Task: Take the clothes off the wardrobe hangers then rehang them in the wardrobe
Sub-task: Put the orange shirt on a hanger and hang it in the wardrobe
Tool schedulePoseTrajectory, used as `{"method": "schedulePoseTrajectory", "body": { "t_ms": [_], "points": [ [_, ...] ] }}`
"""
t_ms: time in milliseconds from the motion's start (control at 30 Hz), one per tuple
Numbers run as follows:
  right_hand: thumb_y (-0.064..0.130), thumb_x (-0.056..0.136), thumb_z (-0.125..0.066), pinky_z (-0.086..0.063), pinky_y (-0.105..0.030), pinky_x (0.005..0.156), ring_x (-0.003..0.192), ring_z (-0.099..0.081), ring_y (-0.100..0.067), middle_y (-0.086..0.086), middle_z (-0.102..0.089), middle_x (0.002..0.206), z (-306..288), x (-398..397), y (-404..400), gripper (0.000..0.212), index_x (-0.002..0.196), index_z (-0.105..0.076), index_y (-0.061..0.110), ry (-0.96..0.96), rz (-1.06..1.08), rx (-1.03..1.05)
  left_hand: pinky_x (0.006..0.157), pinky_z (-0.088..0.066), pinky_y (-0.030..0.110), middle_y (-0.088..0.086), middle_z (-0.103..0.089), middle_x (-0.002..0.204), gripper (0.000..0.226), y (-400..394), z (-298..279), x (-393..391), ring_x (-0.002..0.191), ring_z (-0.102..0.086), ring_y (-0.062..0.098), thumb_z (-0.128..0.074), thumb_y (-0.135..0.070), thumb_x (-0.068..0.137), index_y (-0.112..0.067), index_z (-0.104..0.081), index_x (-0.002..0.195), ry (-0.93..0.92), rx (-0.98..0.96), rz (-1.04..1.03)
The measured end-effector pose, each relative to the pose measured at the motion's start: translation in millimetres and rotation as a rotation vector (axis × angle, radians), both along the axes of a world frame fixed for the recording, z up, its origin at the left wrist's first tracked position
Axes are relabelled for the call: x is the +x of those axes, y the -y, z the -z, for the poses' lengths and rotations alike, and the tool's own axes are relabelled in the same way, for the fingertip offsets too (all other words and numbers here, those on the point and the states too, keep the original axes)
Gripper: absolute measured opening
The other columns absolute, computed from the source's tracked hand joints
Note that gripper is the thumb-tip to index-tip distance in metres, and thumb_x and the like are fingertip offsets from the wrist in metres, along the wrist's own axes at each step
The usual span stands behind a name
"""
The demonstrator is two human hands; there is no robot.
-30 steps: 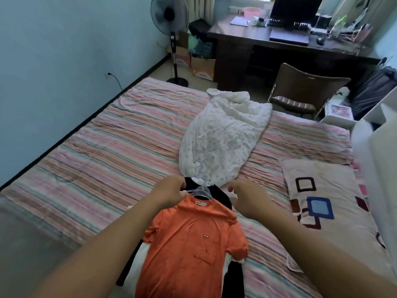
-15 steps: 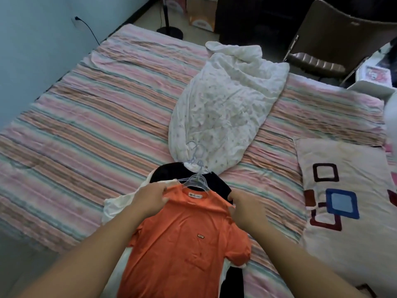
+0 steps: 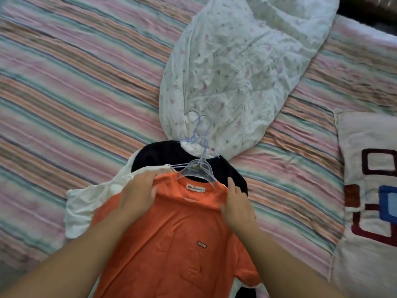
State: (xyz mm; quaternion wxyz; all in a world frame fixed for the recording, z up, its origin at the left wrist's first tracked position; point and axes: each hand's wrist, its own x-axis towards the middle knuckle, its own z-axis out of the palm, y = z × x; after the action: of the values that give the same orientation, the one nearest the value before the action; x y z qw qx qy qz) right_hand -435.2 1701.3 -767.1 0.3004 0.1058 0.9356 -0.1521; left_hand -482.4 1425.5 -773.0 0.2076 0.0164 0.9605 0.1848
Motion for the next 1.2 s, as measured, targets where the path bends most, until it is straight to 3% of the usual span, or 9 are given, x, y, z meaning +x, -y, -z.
{"method": "schedulePoseTrajectory", "body": {
  "t_ms": [200,400,567,633,767,867,1000,1133,1200],
  "points": [
    [0.016,0.096,-0.054,-0.046,-0.038,0.084,0.114,-0.051,-0.029,-0.007,-0.054,0.127,30.5,-6.1,-0.4,0.04,0.134,-0.039,0.014,-0.003,-0.057,0.097,0.091,-0.043,0.039,0.002,-0.064,0.118,0.052,-7.9,32.5,5.4,0.109,-0.056,0.027,-0.073,-0.03,0.083,-0.023,-0.055,0.131,0.032,-0.167,0.038],
    [0.005,0.092,-0.049,-0.035,-0.035,0.06,0.092,-0.065,-0.029,-0.007,-0.058,0.111,30.0,-21.0,1.2,0.027,0.117,-0.043,0.015,-0.018,-0.227,0.218,0.091,-0.038,0.036,0.003,-0.06,0.107,0.044,-12.3,33.2,-1.6,0.107,-0.05,0.026,-0.074,-0.043,0.08,-0.021,-0.061,0.116,0.044,-0.296,0.097],
    [0.004,0.087,-0.057,-0.036,-0.035,0.064,0.097,-0.057,-0.027,-0.004,-0.056,0.112,11.5,-7.3,3.1,0.046,0.127,-0.037,0.015,-0.07,-0.27,0.222,0.079,-0.039,0.037,0.0,-0.055,0.087,0.024,-18.1,3.9,0.1,0.091,-0.053,0.027,-0.071,-0.028,0.081,-0.02,-0.049,0.083,0.027,-0.13,-0.041],
    [0.008,0.085,-0.057,-0.036,-0.038,0.071,0.096,-0.056,-0.027,-0.001,-0.058,0.107,-2.9,-5.9,8.2,0.042,0.122,-0.039,0.019,-0.111,-0.292,0.175,0.072,-0.042,0.038,0.0,-0.059,0.081,0.018,-17.9,-13.0,-2.9,0.084,-0.058,0.029,-0.066,-0.021,0.085,-0.02,-0.048,0.087,0.049,-0.02,-0.119],
    [0.014,0.091,-0.045,-0.041,-0.04,0.066,0.081,-0.055,-0.026,0.004,-0.054,0.088,-36.0,-4.4,12.1,0.016,0.094,-0.033,0.024,-0.127,-0.033,-0.141,0.075,-0.047,0.037,0.002,-0.066,0.09,0.008,-8.8,-47.5,-2.8,0.088,-0.061,0.026,-0.061,-0.013,0.09,-0.018,-0.058,0.095,0.057,0.11,-0.152],
    [0.018,0.094,-0.052,-0.05,-0.042,0.076,0.087,-0.06,-0.023,0.005,-0.061,0.096,-70.9,0.8,13.5,0.016,0.105,-0.043,0.026,-0.111,0.039,-0.292,0.076,-0.043,0.033,-0.005,-0.061,0.086,0.011,3.3,-80.3,4.3,0.087,-0.058,0.02,-0.06,-0.01,0.091,-0.02,-0.061,0.086,0.022,0.2,-0.142],
    [0.038,0.098,-0.054,-0.046,-0.035,0.085,0.096,-0.056,-0.012,0.013,-0.058,0.103,-120.2,18.1,20.0,0.015,0.111,-0.052,0.031,-0.263,-0.063,-0.354,0.07,-0.041,0.035,-0.009,-0.059,0.079,0.018,24.4,-129.8,27.4,0.08,-0.059,0.019,-0.056,-0.015,0.096,-0.027,-0.053,0.083,0.036,0.257,-0.124],
    [0.044,0.1,-0.047,-0.041,-0.029,0.08,0.095,-0.053,-0.012,0.009,-0.057,0.102,-171.0,41.3,38.9,0.022,0.108,-0.057,0.027,-0.365,-0.183,-0.381,0.077,-0.044,0.03,-0.01,-0.064,0.081,0.017,52.6,-187.1,64.9,0.081,-0.06,0.005,-0.058,-0.012,0.096,-0.029,-0.059,0.093,-0.024,0.322,-0.108],
    [0.041,0.099,-0.05,-0.04,-0.028,0.079,0.094,-0.053,-0.012,0.01,-0.056,0.099,-194.6,52.6,50.9,0.019,0.104,-0.057,0.024,-0.378,-0.183,-0.413,0.084,-0.044,0.031,-0.011,-0.067,0.088,0.019,66.4,-214.7,85.4,0.09,-0.061,0.007,-0.061,-0.01,0.093,-0.026,-0.064,0.105,-0.068,0.34,-0.122]
  ]
}}
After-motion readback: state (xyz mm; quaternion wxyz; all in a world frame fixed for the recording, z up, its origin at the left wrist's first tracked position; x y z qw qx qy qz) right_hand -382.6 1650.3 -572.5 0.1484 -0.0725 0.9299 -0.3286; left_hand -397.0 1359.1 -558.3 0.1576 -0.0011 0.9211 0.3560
